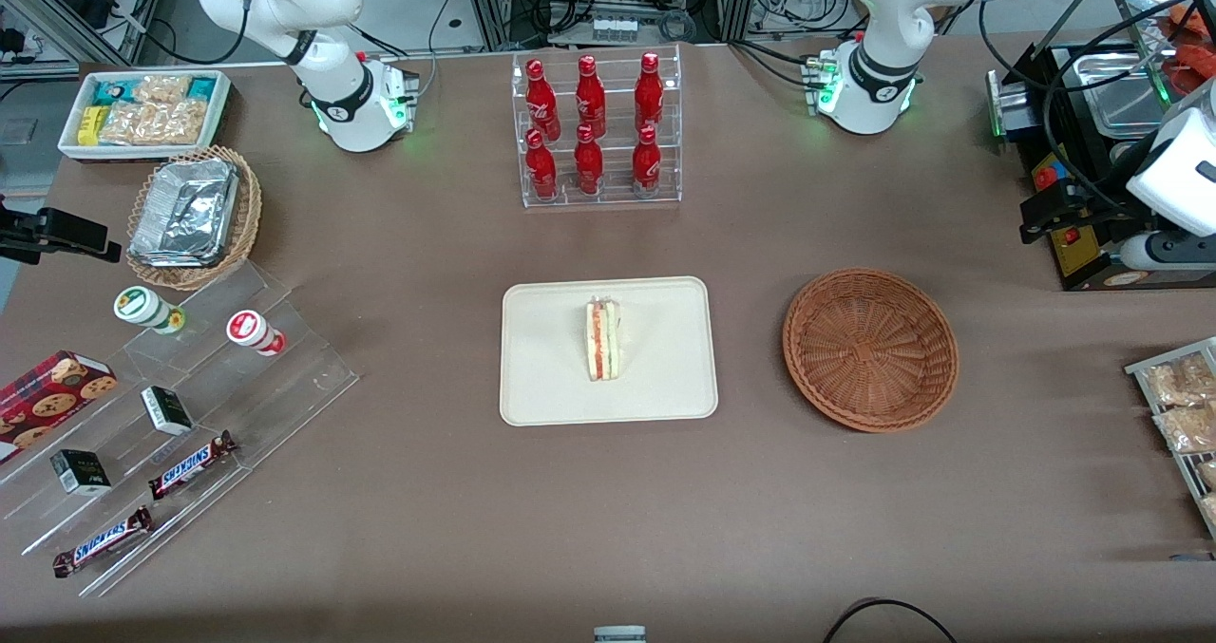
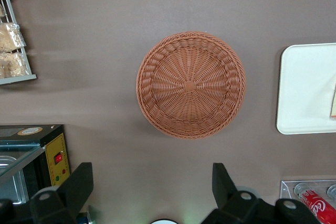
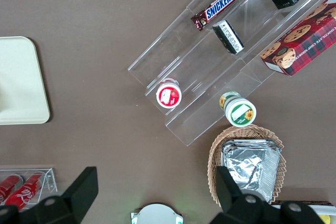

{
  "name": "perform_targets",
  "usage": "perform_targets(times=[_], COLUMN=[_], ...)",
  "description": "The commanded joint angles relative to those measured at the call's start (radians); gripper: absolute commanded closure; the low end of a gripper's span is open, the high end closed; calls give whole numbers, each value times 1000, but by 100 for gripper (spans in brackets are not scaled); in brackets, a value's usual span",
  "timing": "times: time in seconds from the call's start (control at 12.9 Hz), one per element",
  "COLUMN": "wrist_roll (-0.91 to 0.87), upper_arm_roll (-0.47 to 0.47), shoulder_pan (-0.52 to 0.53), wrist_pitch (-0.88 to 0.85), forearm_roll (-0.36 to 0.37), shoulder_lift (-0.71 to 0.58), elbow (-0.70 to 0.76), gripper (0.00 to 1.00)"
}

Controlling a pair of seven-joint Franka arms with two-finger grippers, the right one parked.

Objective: Place sandwich from basket to tray

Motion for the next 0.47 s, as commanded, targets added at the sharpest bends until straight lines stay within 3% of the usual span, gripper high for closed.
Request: perform_targets(times=[0.0,0.39], wrist_roll=[-2,1], upper_arm_roll=[10,10], shoulder_pan=[-12,-9], wrist_pitch=[9,7], forearm_roll=[1,2], shoulder_lift=[6,2], elbow=[15,11], gripper=[0,0])
